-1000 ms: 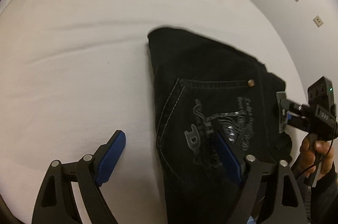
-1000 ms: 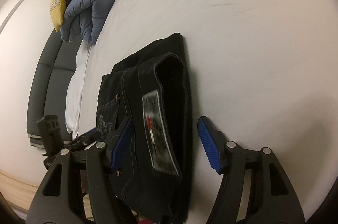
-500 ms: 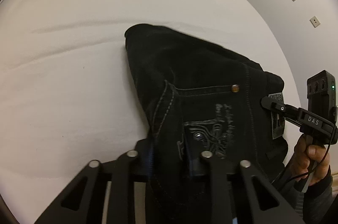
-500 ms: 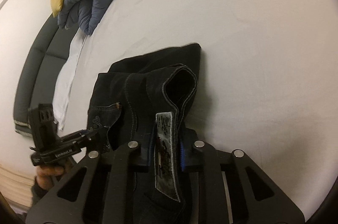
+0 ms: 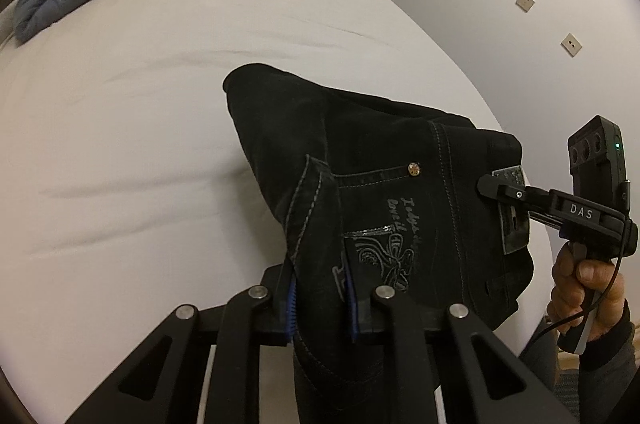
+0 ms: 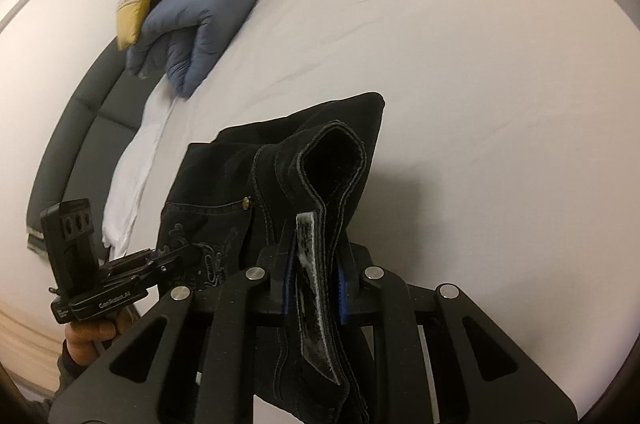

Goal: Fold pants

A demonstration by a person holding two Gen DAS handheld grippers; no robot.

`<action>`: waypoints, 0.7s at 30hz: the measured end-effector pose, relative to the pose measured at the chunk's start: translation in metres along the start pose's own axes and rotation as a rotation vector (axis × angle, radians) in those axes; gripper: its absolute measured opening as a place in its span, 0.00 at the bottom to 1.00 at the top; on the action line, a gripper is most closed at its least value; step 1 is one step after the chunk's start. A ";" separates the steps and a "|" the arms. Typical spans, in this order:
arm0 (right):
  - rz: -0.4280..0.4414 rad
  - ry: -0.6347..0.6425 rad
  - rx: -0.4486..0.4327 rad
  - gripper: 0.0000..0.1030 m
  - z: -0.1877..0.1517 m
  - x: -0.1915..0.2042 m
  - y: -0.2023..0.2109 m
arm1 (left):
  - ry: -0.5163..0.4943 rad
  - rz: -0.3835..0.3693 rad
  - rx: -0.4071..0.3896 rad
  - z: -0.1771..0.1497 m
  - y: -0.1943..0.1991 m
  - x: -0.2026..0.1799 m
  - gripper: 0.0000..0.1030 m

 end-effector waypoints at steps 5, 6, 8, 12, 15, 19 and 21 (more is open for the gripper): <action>-0.044 -0.017 0.052 0.15 0.017 -0.038 -0.037 | 0.006 0.032 0.061 0.000 -0.038 0.016 0.20; -0.061 -0.021 0.066 0.15 0.017 -0.048 -0.049 | 0.015 0.032 0.065 -0.002 -0.038 0.025 0.21; -0.071 -0.026 0.078 0.17 0.016 -0.061 -0.063 | 0.022 0.029 0.063 -0.005 -0.044 0.030 0.26; -0.014 -0.051 0.032 0.21 0.012 -0.072 -0.071 | 0.025 0.055 0.047 -0.011 -0.048 0.042 0.49; 0.005 -0.058 0.019 0.24 0.007 -0.076 -0.071 | 0.055 0.032 0.001 -0.018 -0.042 0.047 0.54; -0.060 -0.039 -0.003 0.37 -0.001 -0.078 -0.056 | 0.026 0.065 -0.039 -0.020 -0.026 0.038 0.56; -0.090 -0.033 -0.052 0.45 0.001 -0.076 -0.039 | -0.016 0.108 -0.081 -0.021 -0.009 0.029 0.66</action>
Point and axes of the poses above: each gripper's, at about its wrist camera, not at the fingertips, and y roughly against the way its jaws point, x to its left, z to its top, the point moved 10 cm from there along -y, roughly the way its jaws point, and after that the axes turned 12 degrees about -z, right-handed, at the moved point
